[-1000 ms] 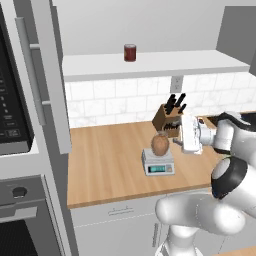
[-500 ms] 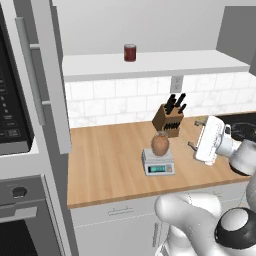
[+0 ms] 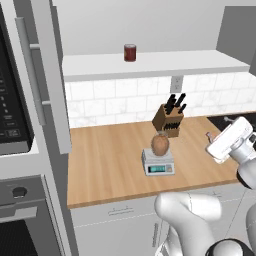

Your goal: Pick the honey bottle and place it on the digital scale for weighing, and close the cabinet.

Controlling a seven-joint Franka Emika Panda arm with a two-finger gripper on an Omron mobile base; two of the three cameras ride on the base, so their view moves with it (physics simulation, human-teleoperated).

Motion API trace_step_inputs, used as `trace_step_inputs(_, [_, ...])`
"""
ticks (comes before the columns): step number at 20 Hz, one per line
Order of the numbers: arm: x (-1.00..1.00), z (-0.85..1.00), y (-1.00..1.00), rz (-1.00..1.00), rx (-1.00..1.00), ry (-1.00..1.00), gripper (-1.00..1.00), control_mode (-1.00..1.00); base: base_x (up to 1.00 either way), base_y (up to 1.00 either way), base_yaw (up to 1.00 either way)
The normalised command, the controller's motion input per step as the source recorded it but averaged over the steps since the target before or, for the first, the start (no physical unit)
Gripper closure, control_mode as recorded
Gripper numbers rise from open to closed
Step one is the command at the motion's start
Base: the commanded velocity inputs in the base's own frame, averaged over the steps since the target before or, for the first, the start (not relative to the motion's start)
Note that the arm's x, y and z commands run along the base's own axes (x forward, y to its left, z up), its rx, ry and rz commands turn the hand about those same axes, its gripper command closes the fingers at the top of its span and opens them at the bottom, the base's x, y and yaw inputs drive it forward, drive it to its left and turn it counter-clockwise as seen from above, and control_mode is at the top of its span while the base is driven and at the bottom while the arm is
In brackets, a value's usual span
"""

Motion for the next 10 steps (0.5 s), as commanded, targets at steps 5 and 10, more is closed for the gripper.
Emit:
trace_step_inputs(5, [-0.17, 0.39, -0.67, -0.09, 0.17, -0.23, -1.0, -1.0, 0.0, 0.0, 0.0])
trace_step_inputs(10, [-0.1, 0.28, -0.71, -0.01, 0.16, -0.09, -1.0, -1.0, 0.0, 0.0, 0.0])
